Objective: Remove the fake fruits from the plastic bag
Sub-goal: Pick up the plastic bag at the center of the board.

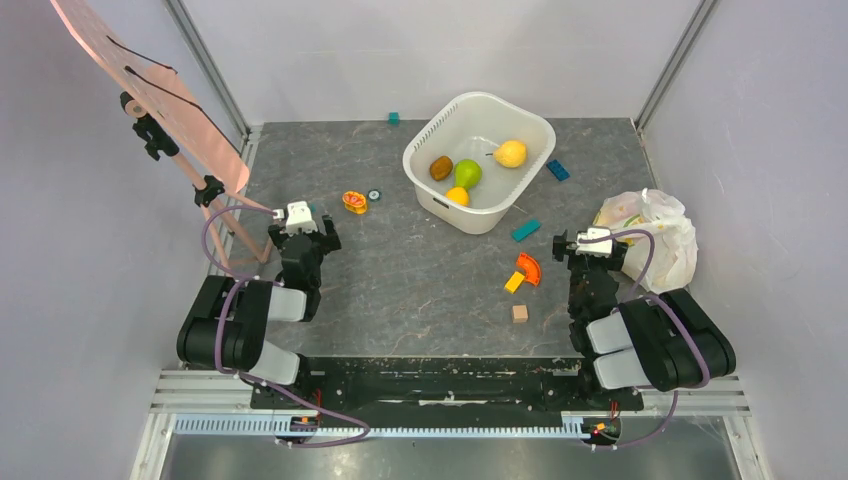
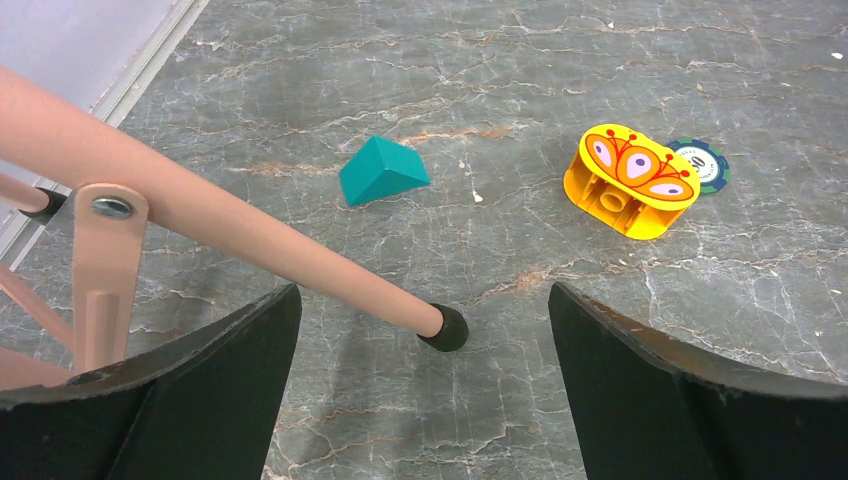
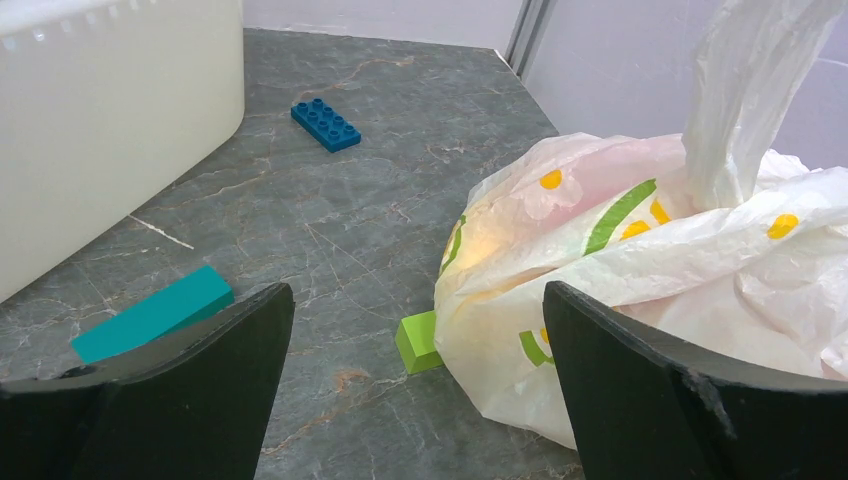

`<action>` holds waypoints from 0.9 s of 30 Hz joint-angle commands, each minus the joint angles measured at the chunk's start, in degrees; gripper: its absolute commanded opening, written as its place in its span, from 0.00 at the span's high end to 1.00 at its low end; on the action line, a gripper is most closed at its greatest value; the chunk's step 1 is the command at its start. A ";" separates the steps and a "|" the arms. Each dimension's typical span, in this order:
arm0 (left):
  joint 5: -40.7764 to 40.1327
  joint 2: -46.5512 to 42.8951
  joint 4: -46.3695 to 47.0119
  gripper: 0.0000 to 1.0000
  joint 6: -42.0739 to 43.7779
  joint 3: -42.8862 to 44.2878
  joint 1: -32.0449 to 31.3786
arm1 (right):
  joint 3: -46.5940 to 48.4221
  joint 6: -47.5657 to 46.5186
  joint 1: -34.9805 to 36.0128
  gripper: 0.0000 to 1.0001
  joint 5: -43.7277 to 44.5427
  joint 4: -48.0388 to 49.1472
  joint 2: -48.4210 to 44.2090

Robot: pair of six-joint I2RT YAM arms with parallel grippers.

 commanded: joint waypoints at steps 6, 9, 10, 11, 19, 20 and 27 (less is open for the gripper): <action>-0.30 0.07 3.07 0.00 2.04 -0.06 0.28 | -7.71 2.21 -0.42 0.02 6.57 3.30 0.10; -0.24 -0.08 3.07 0.00 2.06 -0.06 0.28 | -7.28 2.66 -0.73 0.02 6.02 2.29 -0.28; -0.24 0.03 3.03 0.00 1.99 -0.06 0.28 | -7.27 2.64 -0.78 0.02 6.07 2.38 -0.22; -0.23 0.01 3.02 0.00 2.02 -0.06 0.28 | -7.21 2.77 -0.74 0.02 6.09 1.81 -0.36; -8.90 -8.82 -4.88 0.00 2.43 -0.04 -2.97 | -3.02 4.48 -0.14 0.02 5.90 -18.77 -13.59; -11.01 -11.60 -8.77 0.00 1.69 0.85 -4.11 | 0.43 7.11 -0.13 0.02 7.78 -28.76 -16.50; -21.69 -21.90 -42.37 0.00 -9.44 12.05 -9.50 | 22.56 20.39 -0.29 0.02 12.00 -67.85 -23.39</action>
